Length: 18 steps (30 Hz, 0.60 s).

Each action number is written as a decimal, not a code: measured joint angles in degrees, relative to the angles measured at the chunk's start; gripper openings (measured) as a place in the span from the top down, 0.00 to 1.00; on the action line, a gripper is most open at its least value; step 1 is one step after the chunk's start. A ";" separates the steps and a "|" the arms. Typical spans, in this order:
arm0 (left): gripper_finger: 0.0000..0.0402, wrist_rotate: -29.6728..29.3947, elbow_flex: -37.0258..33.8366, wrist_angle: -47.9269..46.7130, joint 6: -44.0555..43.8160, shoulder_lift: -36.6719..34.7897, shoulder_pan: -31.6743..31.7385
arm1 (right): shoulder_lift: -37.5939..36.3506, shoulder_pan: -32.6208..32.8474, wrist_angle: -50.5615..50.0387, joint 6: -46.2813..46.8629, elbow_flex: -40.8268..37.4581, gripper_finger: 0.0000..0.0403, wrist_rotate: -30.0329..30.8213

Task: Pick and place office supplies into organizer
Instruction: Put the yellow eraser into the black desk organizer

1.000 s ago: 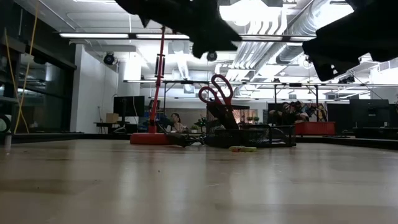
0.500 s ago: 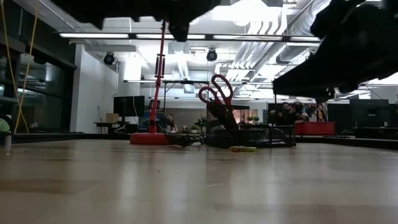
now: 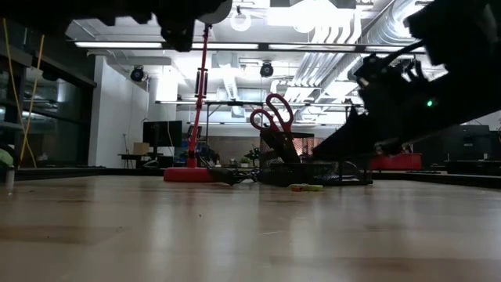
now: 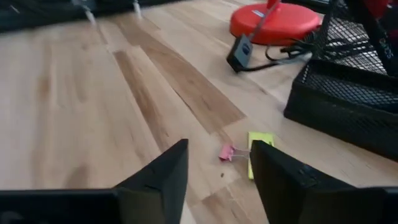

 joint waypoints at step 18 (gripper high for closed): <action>0.58 -6.19 -9.42 14.99 8.22 -3.19 -6.81 | 7.62 0.44 -6.17 -10.27 6.94 0.51 9.39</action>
